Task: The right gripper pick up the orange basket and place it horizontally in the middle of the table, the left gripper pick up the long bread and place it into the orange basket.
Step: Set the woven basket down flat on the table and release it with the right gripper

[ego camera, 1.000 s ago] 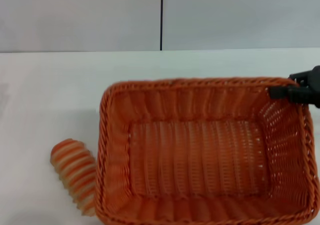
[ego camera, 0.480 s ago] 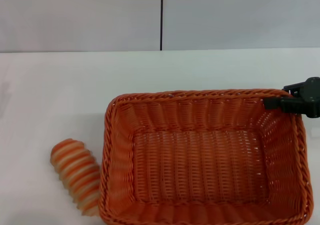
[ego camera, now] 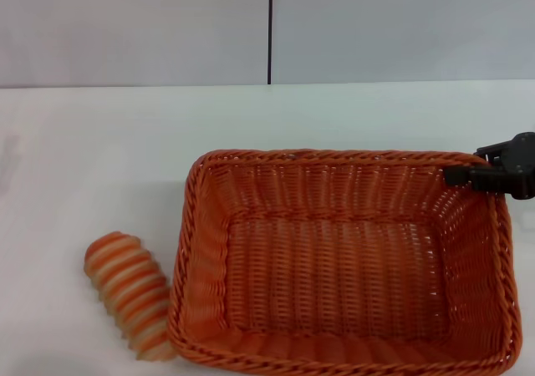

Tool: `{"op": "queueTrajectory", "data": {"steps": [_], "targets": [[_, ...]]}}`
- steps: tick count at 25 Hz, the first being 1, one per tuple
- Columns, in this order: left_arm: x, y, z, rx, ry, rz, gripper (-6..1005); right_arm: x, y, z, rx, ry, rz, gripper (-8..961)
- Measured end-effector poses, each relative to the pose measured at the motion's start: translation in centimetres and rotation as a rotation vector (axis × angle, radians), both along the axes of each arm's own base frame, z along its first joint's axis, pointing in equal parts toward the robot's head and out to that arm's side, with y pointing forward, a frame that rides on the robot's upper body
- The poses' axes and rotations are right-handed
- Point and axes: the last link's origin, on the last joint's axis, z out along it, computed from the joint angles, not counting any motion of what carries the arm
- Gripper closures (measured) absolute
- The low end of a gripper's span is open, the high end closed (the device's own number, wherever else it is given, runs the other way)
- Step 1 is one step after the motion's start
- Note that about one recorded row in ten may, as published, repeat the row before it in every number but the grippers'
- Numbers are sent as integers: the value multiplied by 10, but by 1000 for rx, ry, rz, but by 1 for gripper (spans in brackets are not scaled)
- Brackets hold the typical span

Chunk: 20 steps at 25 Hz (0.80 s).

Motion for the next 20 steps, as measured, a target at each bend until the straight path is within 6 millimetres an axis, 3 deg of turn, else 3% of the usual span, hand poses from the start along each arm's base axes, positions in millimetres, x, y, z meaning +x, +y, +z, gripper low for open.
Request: {"op": "queueTrajectory", "data": {"steps": [20], "targets": [[3, 6, -3, -9, -6, -7, 210, 8, 8, 14, 10, -85, -11, 704]]}}
